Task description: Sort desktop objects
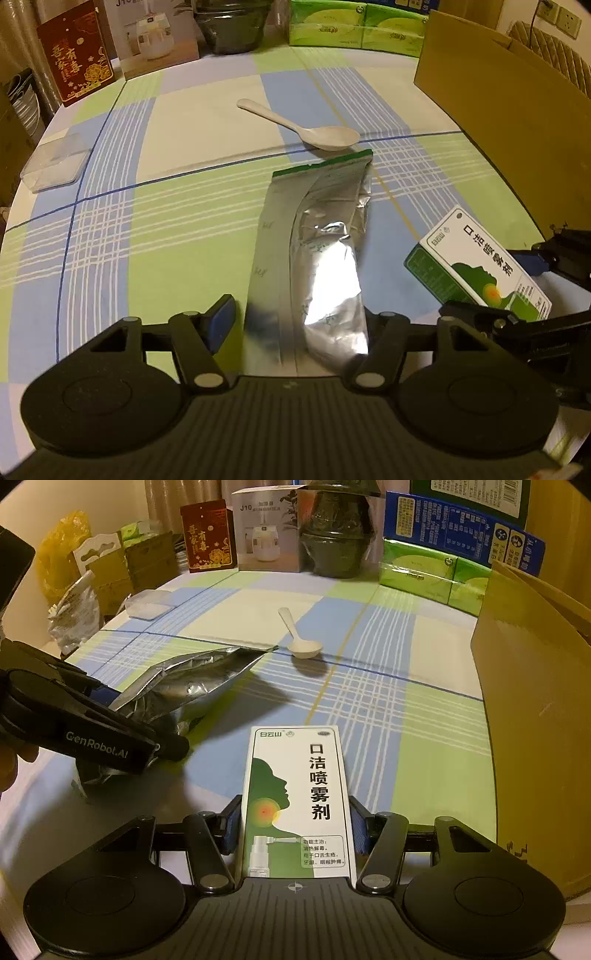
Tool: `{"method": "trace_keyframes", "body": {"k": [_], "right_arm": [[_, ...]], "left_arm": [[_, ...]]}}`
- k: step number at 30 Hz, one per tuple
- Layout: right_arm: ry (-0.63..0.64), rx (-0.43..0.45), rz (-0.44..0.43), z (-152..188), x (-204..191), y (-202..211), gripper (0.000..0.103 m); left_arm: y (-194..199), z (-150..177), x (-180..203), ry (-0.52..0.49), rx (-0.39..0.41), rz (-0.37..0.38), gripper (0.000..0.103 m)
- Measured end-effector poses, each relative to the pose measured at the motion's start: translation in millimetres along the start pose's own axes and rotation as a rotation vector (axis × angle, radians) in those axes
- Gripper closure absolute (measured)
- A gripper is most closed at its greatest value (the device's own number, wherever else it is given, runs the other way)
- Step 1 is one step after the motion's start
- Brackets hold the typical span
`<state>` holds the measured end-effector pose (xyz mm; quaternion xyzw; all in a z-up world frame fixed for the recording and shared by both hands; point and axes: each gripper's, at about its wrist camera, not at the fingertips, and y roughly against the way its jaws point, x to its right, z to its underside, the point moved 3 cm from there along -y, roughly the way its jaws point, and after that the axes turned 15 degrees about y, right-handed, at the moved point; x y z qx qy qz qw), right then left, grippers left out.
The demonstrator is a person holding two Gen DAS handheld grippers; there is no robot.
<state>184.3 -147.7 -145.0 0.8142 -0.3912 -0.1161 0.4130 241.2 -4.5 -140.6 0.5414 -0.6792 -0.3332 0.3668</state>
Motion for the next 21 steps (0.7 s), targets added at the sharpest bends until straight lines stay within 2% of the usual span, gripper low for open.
{"method": "trace_keyframes", "body": {"k": [2,9,21], "right_arm": [[-0.008,0.000,-0.001,0,1,0,0.050],[-0.036,0.003,0.007,1,4,2,0.050],[-0.061,0.015,0.031,1,7,8,0.050]], "left_arm": [[1,-1,-2,0.008,0.006,-0.002,0.056],[5,-2,-2,0.027,0.006,0.005,0.069],[12,4,7,0.070,0.012,0.031,0.072]]}}
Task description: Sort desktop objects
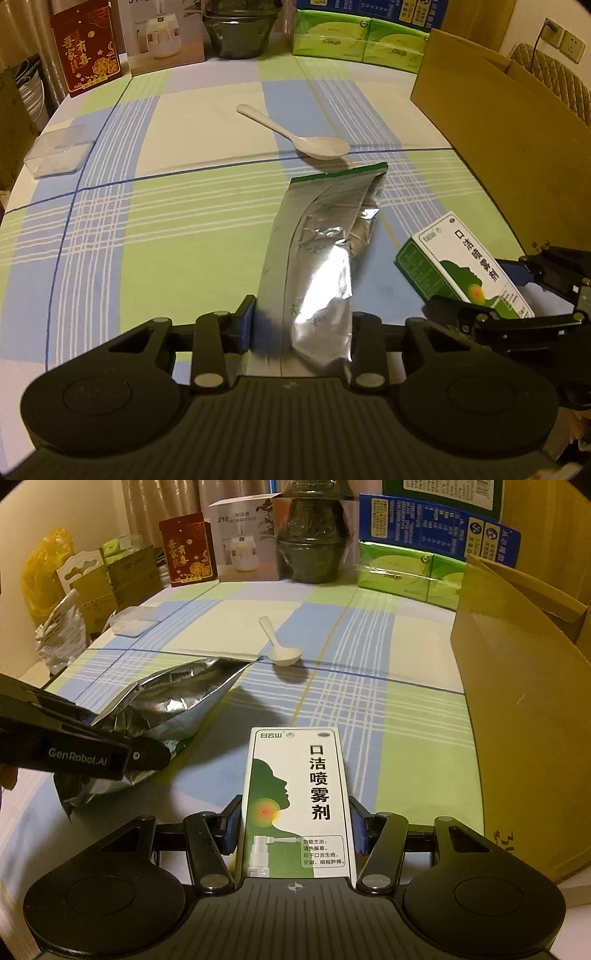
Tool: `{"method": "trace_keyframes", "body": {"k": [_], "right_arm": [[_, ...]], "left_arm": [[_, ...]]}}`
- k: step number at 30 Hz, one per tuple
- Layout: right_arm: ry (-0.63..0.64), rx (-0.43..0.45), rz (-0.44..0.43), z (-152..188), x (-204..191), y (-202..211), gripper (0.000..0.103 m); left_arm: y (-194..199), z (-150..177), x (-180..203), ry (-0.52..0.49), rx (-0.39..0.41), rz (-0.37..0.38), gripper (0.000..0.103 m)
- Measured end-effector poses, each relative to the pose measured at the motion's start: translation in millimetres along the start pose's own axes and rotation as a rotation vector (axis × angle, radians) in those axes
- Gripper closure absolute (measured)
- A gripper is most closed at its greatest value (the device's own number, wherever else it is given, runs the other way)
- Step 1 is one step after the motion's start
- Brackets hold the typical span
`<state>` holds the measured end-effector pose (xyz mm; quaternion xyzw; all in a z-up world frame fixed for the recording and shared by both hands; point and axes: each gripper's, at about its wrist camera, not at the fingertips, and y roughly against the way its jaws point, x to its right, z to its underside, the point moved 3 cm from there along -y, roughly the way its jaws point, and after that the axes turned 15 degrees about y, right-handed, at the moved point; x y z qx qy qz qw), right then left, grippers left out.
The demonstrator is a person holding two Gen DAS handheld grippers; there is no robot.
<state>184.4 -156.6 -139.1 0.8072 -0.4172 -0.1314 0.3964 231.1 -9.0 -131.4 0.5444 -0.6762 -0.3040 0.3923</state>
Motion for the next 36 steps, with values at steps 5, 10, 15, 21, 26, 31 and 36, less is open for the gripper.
{"method": "trace_keyframes", "body": {"k": [5,10,15,21,26,31,36], "right_arm": [[0.008,0.011,0.003,-1,-2,10,0.050],[-0.012,0.021,0.008,-1,2,24,0.050],[-0.054,0.041,0.007,0,9,49,0.050],[-0.069,0.072,0.013,0,12,85,0.050],[-0.086,0.093,0.026,4,15,112,0.050],[-0.100,0.109,0.037,8,16,134,0.050],[-0.107,0.124,0.048,13,18,150,0.050]], "left_arm": [[7,8,3,0.032,0.001,0.008,0.072],[17,15,7,0.036,0.012,0.004,0.072],[35,20,12,0.083,0.036,0.006,0.072],[65,28,29,0.141,0.066,0.026,0.072],[94,37,44,0.172,0.088,0.045,0.072],[114,47,60,0.164,0.097,0.049,0.072],[130,53,73,0.156,0.112,0.053,0.072]]}}
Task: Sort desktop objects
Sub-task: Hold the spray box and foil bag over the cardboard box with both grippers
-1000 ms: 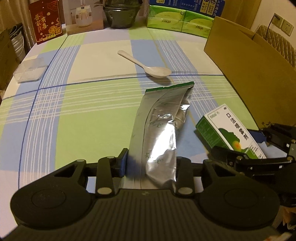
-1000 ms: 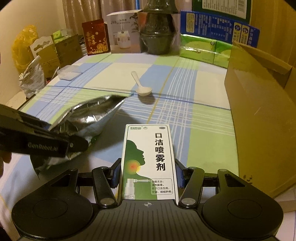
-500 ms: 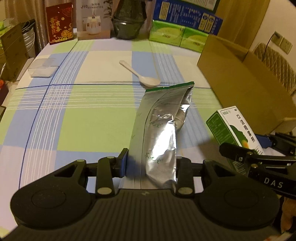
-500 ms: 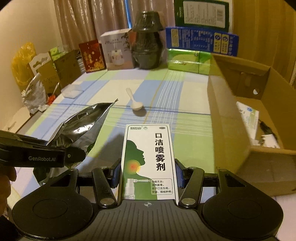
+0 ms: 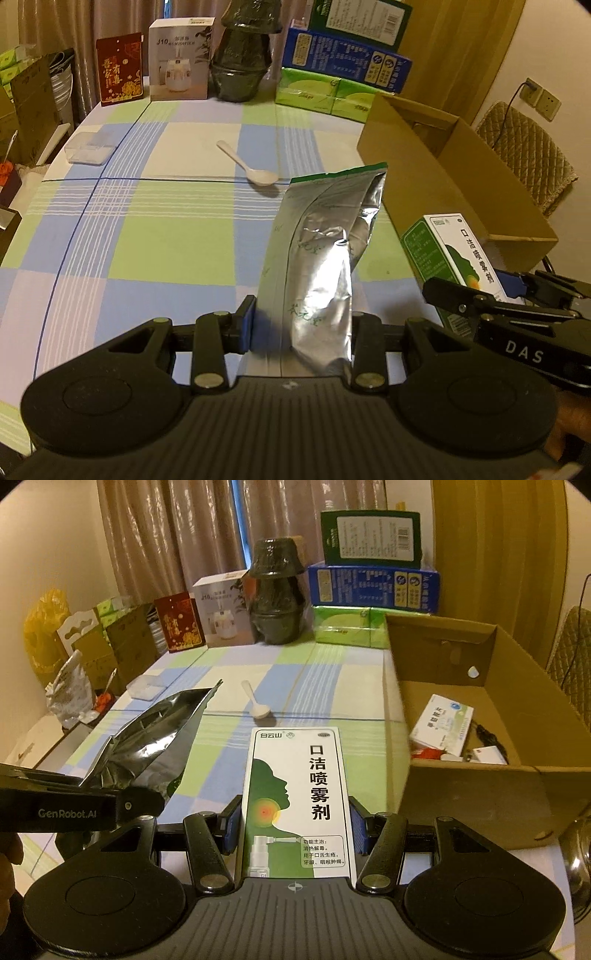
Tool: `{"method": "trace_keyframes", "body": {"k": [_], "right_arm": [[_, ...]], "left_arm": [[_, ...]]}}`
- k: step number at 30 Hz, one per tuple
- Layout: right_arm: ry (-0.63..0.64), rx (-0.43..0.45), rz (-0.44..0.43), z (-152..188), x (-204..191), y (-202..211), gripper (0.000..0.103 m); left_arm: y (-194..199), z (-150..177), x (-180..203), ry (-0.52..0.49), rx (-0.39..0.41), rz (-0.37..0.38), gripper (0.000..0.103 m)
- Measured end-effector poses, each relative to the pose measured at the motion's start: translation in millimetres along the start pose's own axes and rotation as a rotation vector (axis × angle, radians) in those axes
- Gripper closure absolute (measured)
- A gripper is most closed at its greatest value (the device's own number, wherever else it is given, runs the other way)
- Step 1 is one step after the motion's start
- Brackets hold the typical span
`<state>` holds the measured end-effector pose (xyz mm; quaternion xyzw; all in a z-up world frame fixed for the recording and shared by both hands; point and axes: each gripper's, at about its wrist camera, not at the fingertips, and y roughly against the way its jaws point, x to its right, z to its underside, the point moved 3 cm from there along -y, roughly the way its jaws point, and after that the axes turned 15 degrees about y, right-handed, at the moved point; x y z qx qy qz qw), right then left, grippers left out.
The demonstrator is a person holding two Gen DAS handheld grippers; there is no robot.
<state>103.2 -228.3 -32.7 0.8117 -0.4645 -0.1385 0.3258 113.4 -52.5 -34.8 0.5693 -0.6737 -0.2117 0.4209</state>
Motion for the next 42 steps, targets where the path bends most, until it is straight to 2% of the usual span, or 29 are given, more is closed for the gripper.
{"method": "trace_keyframes", "body": {"k": [16,42], "right_arm": [[-0.010,0.051,0.039,-4,17,32,0.050],[-0.071,0.087,0.141,-1,71,65,0.050]], "left_arm": [[22,6,31,-0.048,0.020,0.018,0.072],[23,0,85,-0.120,0.034,0.077,0.072]]}}
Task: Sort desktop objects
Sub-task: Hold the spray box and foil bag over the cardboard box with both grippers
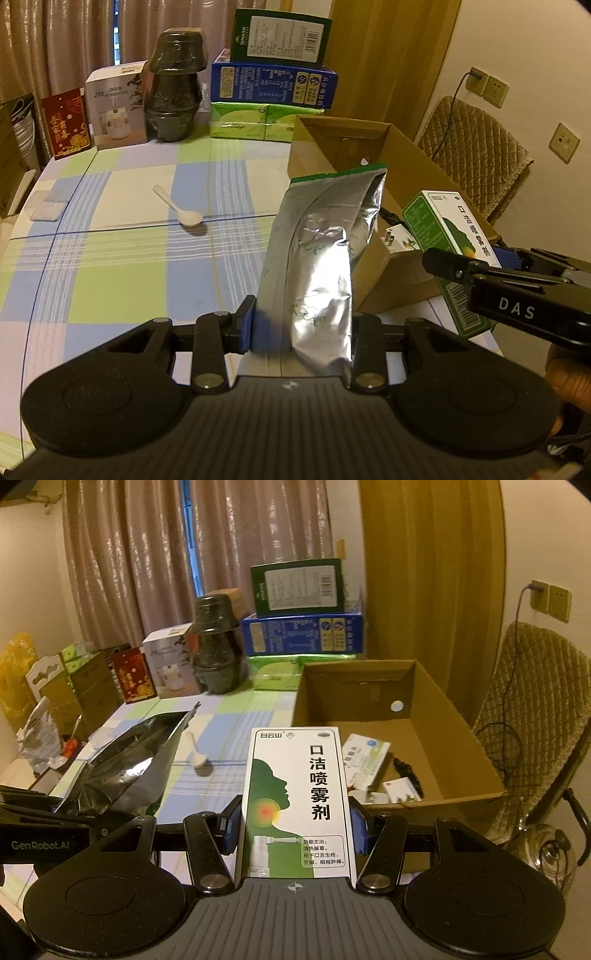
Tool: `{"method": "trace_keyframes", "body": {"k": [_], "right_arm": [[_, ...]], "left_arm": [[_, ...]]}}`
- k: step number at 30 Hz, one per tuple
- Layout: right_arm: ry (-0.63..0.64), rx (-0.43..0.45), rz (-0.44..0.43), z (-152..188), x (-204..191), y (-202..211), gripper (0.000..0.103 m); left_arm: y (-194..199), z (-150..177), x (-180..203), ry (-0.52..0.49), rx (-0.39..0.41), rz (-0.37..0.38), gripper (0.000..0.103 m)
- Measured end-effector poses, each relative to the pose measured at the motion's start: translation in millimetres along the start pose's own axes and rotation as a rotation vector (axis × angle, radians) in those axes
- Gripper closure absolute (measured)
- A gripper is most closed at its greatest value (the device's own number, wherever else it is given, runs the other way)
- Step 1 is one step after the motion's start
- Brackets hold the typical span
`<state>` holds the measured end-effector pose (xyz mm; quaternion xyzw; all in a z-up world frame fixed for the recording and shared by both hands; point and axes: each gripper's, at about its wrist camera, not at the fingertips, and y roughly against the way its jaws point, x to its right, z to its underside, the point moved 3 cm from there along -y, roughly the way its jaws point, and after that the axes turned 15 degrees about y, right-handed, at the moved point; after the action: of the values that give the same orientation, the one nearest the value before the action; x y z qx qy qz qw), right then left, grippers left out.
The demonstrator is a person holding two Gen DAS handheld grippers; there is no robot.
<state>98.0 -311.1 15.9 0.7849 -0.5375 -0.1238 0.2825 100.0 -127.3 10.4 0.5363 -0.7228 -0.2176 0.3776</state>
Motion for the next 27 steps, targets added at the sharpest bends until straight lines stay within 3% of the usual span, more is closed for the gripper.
{"method": "trace_keyframes", "body": {"k": [27], "right_arm": [[-0.062,0.015,0.116,0,76,9,0.050]], "left_arm": [[-31,-22,66,-0.062,-0.009,0.082,0.072]]}}
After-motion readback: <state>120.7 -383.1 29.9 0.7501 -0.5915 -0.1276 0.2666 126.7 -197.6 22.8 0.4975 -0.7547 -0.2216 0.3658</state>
